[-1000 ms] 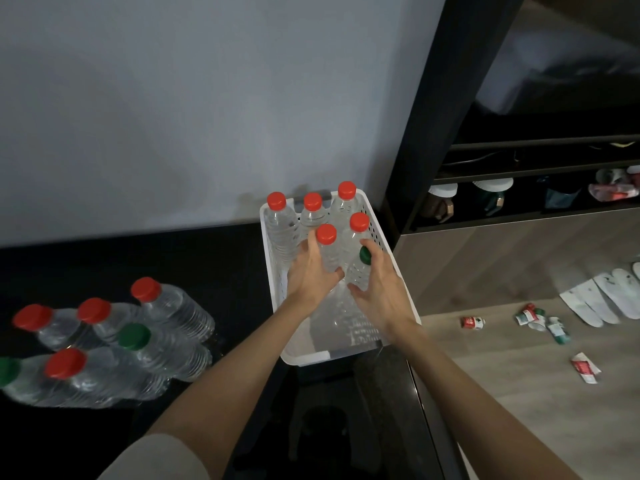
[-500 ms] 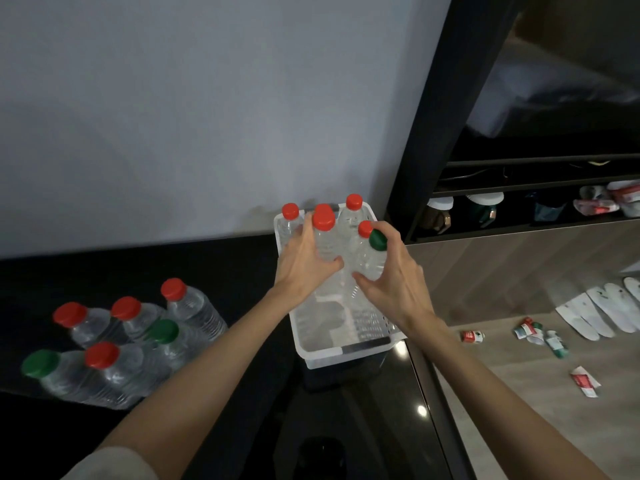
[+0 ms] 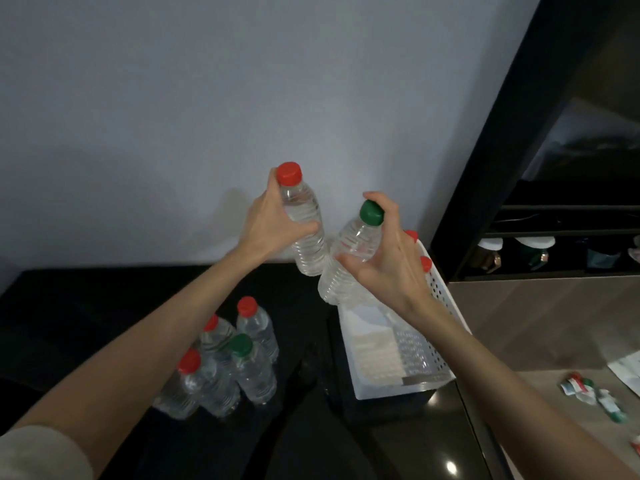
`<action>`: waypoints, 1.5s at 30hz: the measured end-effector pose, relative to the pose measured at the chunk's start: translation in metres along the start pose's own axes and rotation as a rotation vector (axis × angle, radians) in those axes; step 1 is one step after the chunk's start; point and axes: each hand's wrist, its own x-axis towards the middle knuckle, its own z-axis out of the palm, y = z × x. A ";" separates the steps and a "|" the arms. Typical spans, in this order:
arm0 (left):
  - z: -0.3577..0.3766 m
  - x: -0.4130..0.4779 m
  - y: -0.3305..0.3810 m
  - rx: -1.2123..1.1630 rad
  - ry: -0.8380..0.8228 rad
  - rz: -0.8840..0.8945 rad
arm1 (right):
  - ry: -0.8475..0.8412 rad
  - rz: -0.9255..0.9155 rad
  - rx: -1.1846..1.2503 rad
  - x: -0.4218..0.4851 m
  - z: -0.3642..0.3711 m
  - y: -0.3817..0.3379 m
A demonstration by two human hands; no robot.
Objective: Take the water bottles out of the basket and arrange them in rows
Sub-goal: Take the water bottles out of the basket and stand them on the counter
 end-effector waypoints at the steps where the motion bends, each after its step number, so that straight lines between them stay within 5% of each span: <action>1: -0.006 0.001 -0.011 0.012 -0.019 -0.015 | -0.024 -0.008 0.012 0.003 0.011 -0.001; 14: -0.003 0.016 -0.154 0.049 -0.321 -0.115 | -0.227 0.171 0.001 0.014 0.136 0.040; 33: 0.042 0.021 -0.185 -0.060 -0.544 -0.150 | -0.290 0.409 -0.006 0.025 0.179 0.085; 38: 0.032 0.019 -0.172 -0.036 -0.466 -0.224 | -0.291 0.383 -0.019 0.020 0.168 0.081; 45: 0.002 0.023 -0.112 0.092 -0.253 -0.020 | -0.224 0.189 -0.117 0.021 0.109 0.050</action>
